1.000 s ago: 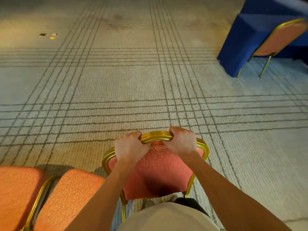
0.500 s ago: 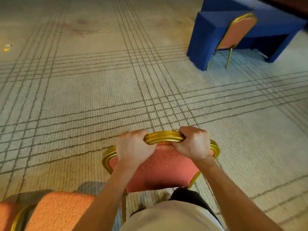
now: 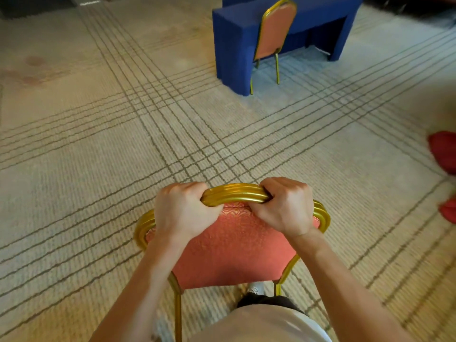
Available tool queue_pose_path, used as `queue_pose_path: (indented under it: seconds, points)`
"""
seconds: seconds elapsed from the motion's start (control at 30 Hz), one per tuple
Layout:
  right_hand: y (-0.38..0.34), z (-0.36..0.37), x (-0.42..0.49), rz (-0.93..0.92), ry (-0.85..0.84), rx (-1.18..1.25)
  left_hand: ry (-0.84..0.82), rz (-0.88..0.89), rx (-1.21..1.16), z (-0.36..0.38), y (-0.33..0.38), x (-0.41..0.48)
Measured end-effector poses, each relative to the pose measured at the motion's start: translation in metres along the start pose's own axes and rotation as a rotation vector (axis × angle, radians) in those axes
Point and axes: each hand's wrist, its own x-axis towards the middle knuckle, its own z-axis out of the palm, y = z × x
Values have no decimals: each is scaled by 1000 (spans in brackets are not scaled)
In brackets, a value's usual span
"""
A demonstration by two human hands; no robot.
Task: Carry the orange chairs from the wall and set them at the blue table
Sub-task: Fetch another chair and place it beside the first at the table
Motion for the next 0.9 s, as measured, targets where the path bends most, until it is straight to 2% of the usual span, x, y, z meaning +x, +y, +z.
queue_pose_path:
  seconds: [0.33,0.6,0.9]
  points:
    - [102,-4,52,25,20,24,64,62,-52,63,54,81]
    - [175,0,78,74,48,-32,15,161,-147,113,82,151]
    - [272,41,137,111,50,-122,-69,232,-263,216,85,256]
